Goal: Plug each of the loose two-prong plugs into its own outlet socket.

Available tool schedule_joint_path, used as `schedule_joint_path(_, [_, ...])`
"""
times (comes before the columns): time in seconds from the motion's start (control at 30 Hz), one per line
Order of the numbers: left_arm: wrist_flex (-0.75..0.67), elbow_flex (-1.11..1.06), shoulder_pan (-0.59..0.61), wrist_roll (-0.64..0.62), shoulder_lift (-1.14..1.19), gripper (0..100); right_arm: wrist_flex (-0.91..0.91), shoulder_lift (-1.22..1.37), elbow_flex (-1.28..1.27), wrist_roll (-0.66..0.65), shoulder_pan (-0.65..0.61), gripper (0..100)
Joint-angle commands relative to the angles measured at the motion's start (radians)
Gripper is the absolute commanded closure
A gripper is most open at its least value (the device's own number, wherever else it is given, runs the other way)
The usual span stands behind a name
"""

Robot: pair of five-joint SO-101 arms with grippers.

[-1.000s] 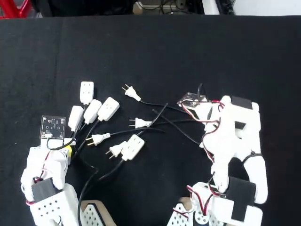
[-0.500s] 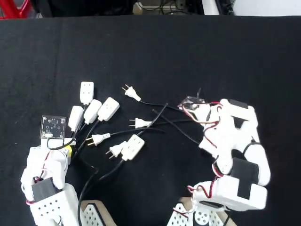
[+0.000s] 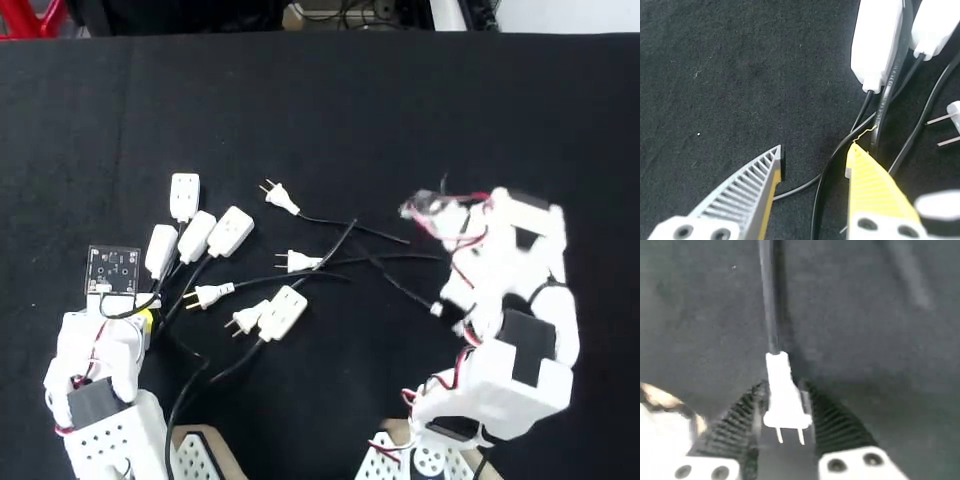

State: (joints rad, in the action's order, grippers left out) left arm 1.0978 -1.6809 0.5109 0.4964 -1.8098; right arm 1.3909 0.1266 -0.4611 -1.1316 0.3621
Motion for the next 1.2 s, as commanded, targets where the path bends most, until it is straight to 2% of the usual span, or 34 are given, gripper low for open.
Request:
schedule_joint_path(0.0, [-0.014, -0.018, 0.007, 0.009, -0.006, 79, 0.110, -0.007, 0.159, 0.123, -0.048, 97.7])
schedule_joint_path(0.17, [-0.014, -0.018, 0.007, 0.009, -0.006, 79, 0.153, -0.007, 0.269, 0.345, -0.201, 97.7])
schedule_joint_path(0.27, [-0.014, -0.018, 0.007, 0.009, -0.006, 79, 0.066, 0.002, 0.326, 0.477, -0.282, 97.7])
schedule_joint_path(0.37, [-0.014, -0.018, 0.007, 0.009, -0.006, 79, -0.005, 0.005, 0.332, 0.539, -0.327, 97.7])
schedule_joint_path(0.5, [-0.015, -0.018, 0.007, 0.009, -0.006, 79, -0.014, 0.070, 0.312, 0.519, -0.334, 97.4])
schedule_joint_path(0.63, [-0.015, -0.018, 0.007, 0.009, -0.006, 79, -0.012, 0.197, 0.315, 0.437, -0.236, 97.1])
schedule_joint_path(0.77, [-0.015, -0.018, 0.007, 0.009, -0.006, 79, 0.026, 0.268, 0.354, 0.442, -0.189, 82.9])
schedule_joint_path(0.83, [-0.015, -0.018, 0.007, 0.009, -0.006, 79, 0.077, 0.268, 0.377, 0.437, -0.199, 79.5])
schedule_joint_path(1.17, [-0.015, -0.018, 0.007, 0.009, -0.006, 79, 0.290, 0.171, 0.463, 0.436, -0.301, 79.5])
